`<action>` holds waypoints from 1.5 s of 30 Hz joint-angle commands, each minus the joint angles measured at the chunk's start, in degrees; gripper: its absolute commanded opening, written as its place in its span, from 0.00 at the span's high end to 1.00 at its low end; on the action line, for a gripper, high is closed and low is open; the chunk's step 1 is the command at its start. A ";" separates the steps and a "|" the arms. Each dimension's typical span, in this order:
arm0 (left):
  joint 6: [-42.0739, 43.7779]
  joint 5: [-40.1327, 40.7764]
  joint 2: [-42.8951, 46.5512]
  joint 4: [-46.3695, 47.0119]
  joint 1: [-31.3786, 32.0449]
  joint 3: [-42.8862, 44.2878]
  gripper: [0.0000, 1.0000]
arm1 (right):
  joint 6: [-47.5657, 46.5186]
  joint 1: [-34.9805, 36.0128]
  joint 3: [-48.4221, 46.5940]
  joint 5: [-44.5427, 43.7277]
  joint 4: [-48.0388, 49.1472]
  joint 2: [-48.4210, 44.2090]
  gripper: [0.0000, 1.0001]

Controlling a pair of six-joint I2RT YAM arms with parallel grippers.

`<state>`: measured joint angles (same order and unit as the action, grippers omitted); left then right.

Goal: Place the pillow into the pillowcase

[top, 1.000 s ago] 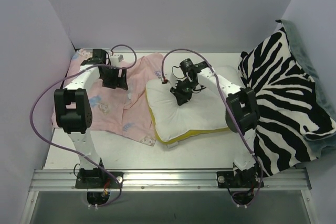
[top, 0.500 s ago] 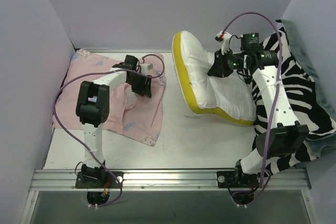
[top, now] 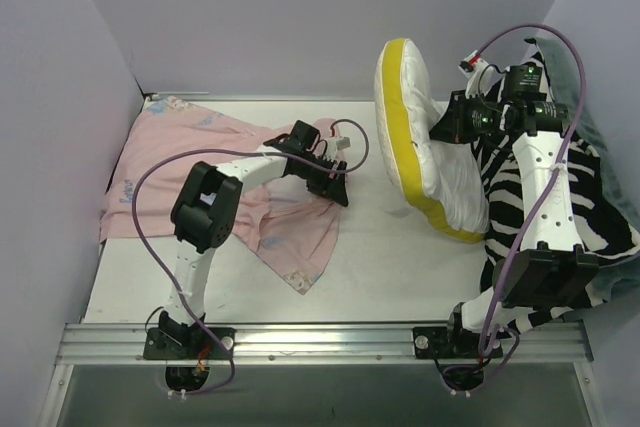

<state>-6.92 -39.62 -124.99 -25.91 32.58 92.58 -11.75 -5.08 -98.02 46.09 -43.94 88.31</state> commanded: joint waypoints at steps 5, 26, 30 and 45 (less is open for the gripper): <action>-0.13 -0.83 9.75 3.08 -2.87 1.65 0.16 | 4.80 -1.69 -0.59 0.05 -0.27 0.28 1.00; 11.67 14.05 4.15 -9.33 -0.42 -8.91 0.62 | 7.70 -2.03 0.81 0.32 2.55 0.90 1.00; 9.47 8.61 1.07 -8.55 5.47 -5.05 0.76 | 8.32 -3.62 0.81 0.50 2.46 0.19 1.00; 3.58 7.62 17.04 -4.50 2.59 -9.69 0.26 | 8.14 -6.78 2.13 2.08 2.02 0.72 1.00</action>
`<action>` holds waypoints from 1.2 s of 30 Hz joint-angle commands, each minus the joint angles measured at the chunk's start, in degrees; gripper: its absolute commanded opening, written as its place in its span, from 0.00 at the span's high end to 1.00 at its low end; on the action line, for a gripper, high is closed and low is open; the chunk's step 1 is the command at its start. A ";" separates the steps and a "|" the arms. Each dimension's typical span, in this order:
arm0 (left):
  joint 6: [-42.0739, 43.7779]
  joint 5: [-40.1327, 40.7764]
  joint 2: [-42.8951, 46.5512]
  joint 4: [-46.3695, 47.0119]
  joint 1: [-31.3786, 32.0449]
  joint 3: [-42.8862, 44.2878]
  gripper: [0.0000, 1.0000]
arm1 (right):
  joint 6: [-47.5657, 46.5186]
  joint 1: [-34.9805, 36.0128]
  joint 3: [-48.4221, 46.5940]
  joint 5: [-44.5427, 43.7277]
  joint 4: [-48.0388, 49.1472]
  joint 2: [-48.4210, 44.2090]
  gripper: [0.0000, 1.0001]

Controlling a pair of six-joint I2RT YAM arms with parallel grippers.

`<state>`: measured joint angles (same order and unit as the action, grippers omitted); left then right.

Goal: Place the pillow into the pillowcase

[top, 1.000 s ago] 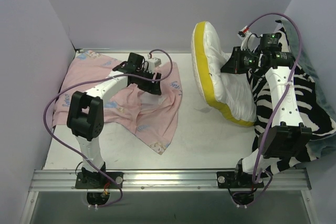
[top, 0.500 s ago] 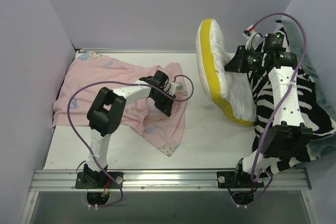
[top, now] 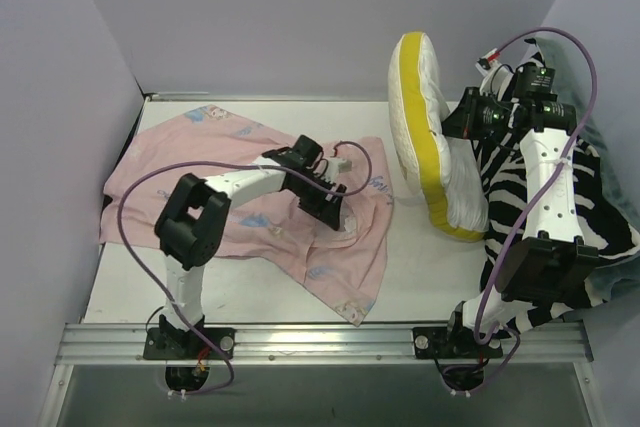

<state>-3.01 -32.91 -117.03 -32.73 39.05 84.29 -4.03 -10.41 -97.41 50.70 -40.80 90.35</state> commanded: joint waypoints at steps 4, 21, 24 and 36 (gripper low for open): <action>-0.33 5.74 16.12 2.32 -4.15 -3.78 0.25 | -0.62 -0.92 3.01 -2.18 -1.13 -1.05 1.00; 4.94 16.12 5.94 5.65 -7.32 -5.28 0.39 | -9.15 5.32 16.02 -6.75 -2.44 -4.65 1.00; 5.29 16.47 4.71 6.89 -7.32 -5.19 0.41 | -9.50 5.14 16.55 -7.10 -3.50 -4.92 1.00; 3.36 18.58 1.73 9.09 -7.05 -2.91 0.55 | -10.64 4.79 17.60 -8.07 -5.61 -6.50 1.00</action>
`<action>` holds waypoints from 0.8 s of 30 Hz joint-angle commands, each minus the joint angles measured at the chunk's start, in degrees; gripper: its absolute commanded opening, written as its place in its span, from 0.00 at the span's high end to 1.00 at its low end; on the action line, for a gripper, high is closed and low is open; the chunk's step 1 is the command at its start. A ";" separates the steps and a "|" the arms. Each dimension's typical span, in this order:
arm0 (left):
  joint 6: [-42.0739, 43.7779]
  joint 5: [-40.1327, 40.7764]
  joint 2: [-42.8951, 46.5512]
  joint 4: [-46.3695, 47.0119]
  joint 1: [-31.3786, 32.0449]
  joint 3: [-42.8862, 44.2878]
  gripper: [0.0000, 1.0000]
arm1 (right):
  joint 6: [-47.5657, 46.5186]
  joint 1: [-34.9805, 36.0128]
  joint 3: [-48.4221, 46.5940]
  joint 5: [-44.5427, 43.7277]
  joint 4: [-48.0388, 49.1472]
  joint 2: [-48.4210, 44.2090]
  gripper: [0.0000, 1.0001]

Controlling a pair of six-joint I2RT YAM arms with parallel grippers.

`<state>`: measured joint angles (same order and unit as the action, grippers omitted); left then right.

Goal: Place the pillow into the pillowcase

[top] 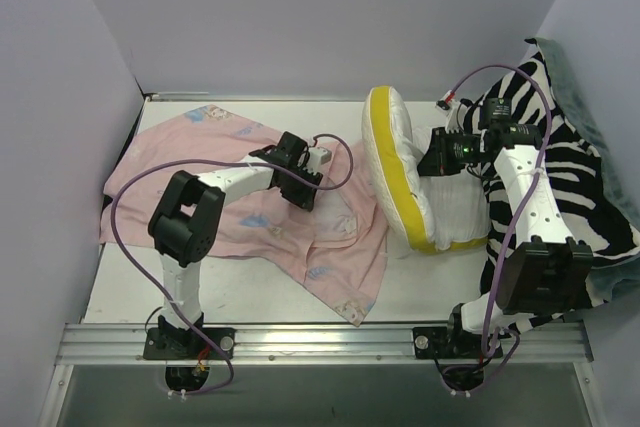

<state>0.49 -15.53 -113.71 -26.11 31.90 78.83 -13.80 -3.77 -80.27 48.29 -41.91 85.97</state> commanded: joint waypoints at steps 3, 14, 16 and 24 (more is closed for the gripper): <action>-0.23 0.15 -1.52 1.68 -0.34 3.00 0.82 | -1.66 -2.12 0.38 -5.93 -5.11 -2.22 1.00; -4.62 -18.12 15.53 0.01 -6.23 1.59 1.00 | -11.85 10.17 0.72 -5.30 -12.13 1.47 1.00; -4.97 -18.83 16.68 -0.61 -6.94 1.25 1.00 | -15.35 14.29 1.78 -6.71 -13.54 3.05 1.00; -5.15 -21.91 21.77 -0.61 -8.34 -2.71 1.00 | -20.91 21.08 4.33 -15.59 -15.75 11.14 1.00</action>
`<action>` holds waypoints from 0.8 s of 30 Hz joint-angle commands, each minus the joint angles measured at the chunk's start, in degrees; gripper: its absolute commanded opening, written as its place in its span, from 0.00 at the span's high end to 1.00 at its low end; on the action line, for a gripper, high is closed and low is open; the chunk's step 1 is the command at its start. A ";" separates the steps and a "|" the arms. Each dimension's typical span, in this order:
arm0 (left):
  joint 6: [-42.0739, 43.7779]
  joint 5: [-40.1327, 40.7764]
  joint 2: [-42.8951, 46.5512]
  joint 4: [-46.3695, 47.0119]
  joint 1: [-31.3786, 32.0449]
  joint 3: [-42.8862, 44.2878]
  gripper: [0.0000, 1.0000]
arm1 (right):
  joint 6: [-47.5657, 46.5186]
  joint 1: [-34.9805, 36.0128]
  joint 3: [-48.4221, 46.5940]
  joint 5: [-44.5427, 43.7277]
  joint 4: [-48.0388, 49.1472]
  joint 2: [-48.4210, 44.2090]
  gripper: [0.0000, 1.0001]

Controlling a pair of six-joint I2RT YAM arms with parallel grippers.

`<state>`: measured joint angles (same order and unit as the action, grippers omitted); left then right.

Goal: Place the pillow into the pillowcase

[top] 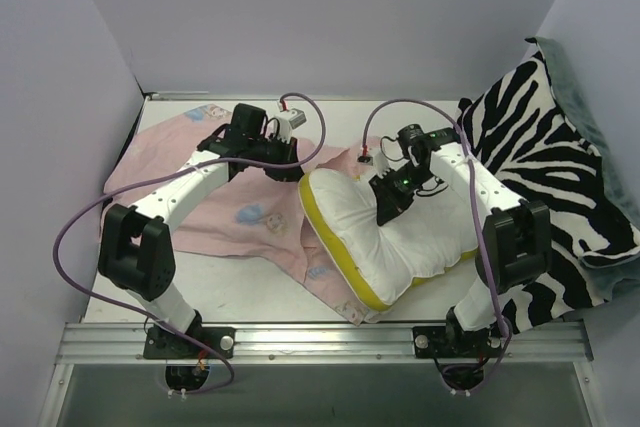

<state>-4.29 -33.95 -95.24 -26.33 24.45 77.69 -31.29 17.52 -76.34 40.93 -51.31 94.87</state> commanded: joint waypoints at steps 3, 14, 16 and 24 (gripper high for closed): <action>-0.45 -3.22 4.88 -0.04 -1.77 -2.98 1.00 | -4.04 0.50 -0.91 -10.69 -7.93 6.37 1.00; -2.30 -9.11 7.44 2.16 -3.88 -5.79 1.00 | -1.33 1.11 -10.12 -15.00 -9.60 14.20 1.00; -1.95 -10.95 7.70 2.07 -3.88 -6.41 1.00 | 1.04 1.03 -14.17 -14.65 -9.60 16.12 1.00; 1.48 -14.91 7.97 -0.48 -3.79 -6.15 1.00 | 10.80 2.96 -35.09 -15.00 -14.43 26.23 1.00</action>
<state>-4.78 -44.10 -89.78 -26.35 20.60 70.52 -24.95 20.05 -106.41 30.98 -58.52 118.63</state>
